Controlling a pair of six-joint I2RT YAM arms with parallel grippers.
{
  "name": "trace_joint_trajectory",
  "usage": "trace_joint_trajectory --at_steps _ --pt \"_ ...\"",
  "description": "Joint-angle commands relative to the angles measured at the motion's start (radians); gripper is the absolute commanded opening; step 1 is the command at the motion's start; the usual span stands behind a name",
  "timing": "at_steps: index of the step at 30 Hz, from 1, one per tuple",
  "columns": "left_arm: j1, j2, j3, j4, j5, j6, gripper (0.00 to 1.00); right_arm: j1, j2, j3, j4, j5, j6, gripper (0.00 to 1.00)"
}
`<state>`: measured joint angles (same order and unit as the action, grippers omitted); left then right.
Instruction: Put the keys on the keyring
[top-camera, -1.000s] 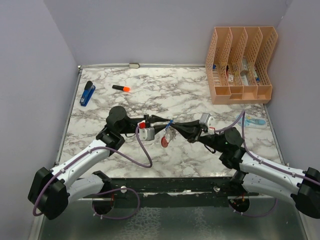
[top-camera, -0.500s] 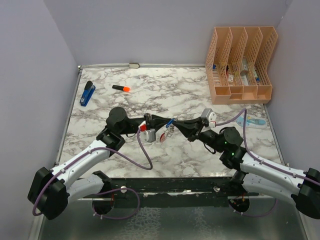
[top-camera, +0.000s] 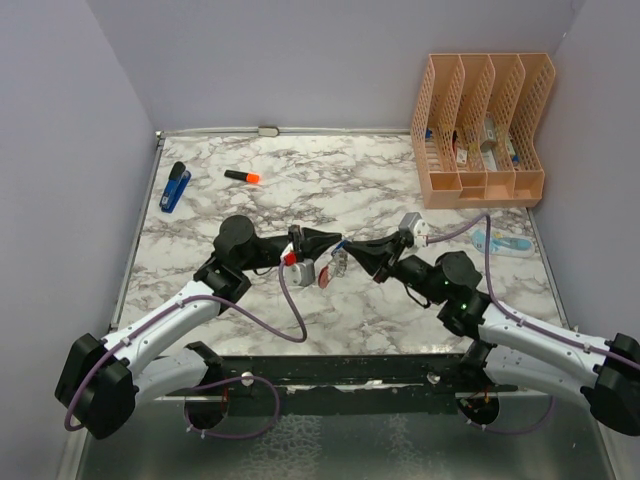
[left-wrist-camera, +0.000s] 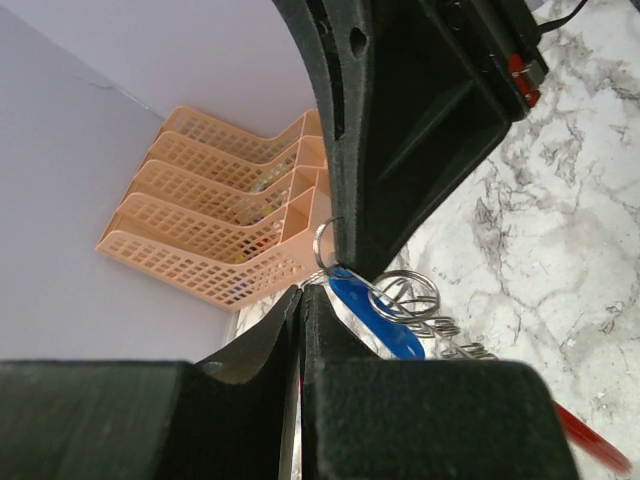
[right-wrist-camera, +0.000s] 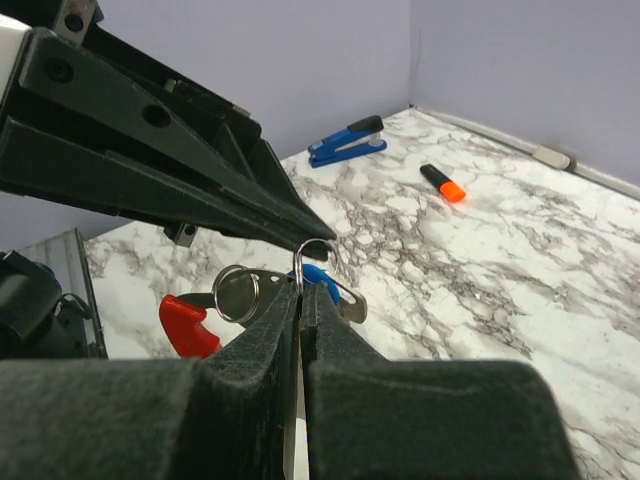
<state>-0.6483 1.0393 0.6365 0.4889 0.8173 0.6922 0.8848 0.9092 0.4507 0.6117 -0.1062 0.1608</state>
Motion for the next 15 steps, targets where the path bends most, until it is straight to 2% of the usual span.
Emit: trace_joint_trajectory --at_steps 1,4,6,9,15 --pt "-0.003 -0.006 -0.008 0.0 -0.1 0.023 0.04 0.008 0.01 0.064 -0.101 -0.011 0.005 0.01" --pt "0.0 -0.007 0.003 -0.018 -0.102 0.046 0.06 0.008 0.003 0.087 -0.182 -0.021 0.001 0.01" --pt "-0.001 -0.006 0.008 -0.039 -0.093 0.055 0.14 0.008 -0.013 0.096 -0.218 -0.02 0.004 0.01" --pt "0.0 0.002 0.009 -0.06 -0.093 0.075 0.19 0.008 -0.022 0.12 -0.283 0.033 0.026 0.01" --pt "0.03 0.028 0.04 -0.058 -0.185 0.06 0.22 0.006 0.049 0.27 -0.545 0.133 0.052 0.01"
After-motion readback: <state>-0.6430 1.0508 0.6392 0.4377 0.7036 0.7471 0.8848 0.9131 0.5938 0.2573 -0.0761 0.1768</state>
